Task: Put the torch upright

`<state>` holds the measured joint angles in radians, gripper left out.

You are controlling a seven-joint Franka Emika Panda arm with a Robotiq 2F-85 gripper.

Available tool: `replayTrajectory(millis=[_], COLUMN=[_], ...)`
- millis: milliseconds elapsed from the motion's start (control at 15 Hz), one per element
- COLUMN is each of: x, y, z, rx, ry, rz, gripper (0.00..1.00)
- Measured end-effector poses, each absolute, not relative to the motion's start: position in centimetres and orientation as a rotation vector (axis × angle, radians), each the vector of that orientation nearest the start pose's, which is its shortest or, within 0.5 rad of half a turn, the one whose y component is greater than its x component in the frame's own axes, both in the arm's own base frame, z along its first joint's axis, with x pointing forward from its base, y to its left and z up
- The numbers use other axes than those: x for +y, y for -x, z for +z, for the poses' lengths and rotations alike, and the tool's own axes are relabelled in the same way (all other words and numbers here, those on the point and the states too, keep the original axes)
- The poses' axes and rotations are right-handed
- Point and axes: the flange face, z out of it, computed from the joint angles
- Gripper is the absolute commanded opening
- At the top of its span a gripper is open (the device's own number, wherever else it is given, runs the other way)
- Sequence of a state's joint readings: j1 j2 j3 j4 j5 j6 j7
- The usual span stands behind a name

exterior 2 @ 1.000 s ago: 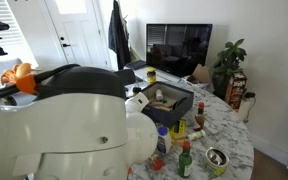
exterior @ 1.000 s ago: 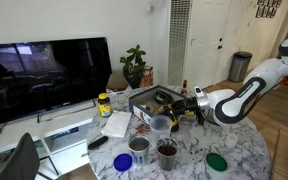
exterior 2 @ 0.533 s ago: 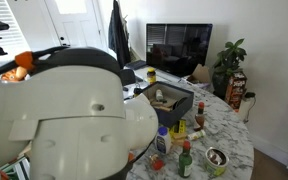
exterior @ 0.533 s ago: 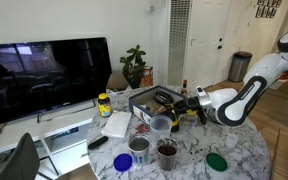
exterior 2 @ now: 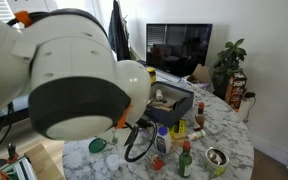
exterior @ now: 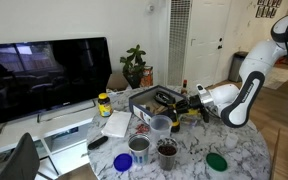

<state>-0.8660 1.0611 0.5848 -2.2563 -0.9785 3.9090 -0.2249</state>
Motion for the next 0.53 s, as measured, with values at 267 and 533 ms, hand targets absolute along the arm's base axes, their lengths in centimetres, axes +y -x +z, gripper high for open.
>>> replayTrajectory(millis=[267, 533], x=[-1.5, -0.9], y=[-49.1, -48.3], z=[10.9, 10.0], rx=[-0.603, -0.612], ry=[2.292, 2.333], rz=[-1.318, -1.203], gripper=[0.99, 1.00])
